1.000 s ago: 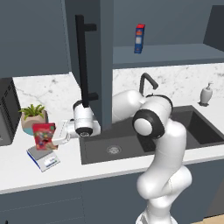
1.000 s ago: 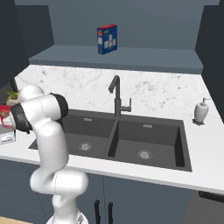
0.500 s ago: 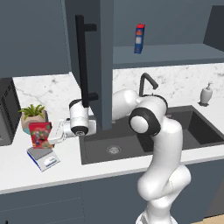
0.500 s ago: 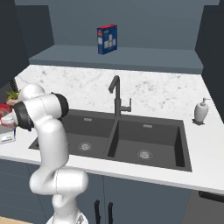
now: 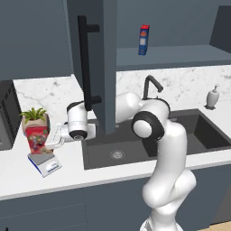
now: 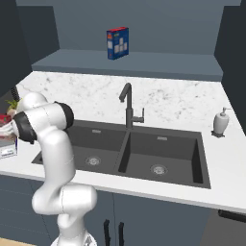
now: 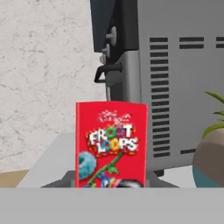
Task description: Pick the cereal and place it on the digital scale for weighing, and close the cabinet.
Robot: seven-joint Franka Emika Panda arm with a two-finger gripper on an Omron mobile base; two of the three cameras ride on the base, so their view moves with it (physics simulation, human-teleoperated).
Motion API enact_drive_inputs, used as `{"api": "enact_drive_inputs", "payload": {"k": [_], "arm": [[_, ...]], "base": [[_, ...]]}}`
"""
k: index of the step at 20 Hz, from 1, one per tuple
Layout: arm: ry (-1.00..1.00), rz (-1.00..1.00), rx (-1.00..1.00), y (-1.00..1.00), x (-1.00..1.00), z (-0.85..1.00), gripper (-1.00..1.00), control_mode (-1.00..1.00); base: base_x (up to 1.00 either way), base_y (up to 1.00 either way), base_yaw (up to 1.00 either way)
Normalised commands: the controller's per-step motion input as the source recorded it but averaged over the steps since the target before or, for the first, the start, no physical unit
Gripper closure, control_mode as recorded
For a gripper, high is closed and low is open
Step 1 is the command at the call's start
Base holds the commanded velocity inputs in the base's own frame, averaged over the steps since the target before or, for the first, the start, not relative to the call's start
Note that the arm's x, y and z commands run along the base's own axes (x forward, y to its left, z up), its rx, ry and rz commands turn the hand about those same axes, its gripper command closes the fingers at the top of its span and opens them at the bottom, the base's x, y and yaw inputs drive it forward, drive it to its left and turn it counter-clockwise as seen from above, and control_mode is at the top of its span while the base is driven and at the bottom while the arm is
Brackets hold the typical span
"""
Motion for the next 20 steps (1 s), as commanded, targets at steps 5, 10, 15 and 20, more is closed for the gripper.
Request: {"api": "enact_drive_inputs", "payload": {"k": [5, 10, 15, 20], "arm": [[0.0, 0.0, 0.0, 0.0, -0.28, 0.0, 1.0, -1.0], [0.0, 0.0, 0.0, -0.04, 0.05, -0.03, 1.0, -1.0], [-0.03, 0.0, 0.0, 0.0, -0.04, -0.01, -1.0, -1.0], [-0.08, 0.0, 0.0, -0.01, -0.06, 0.0, -1.0, -1.0]], "base": [[0.0, 0.0, 0.0], [0.0, 0.0, 0.0], [0.0, 0.0, 0.0], [0.0, 0.0, 0.0]]}}
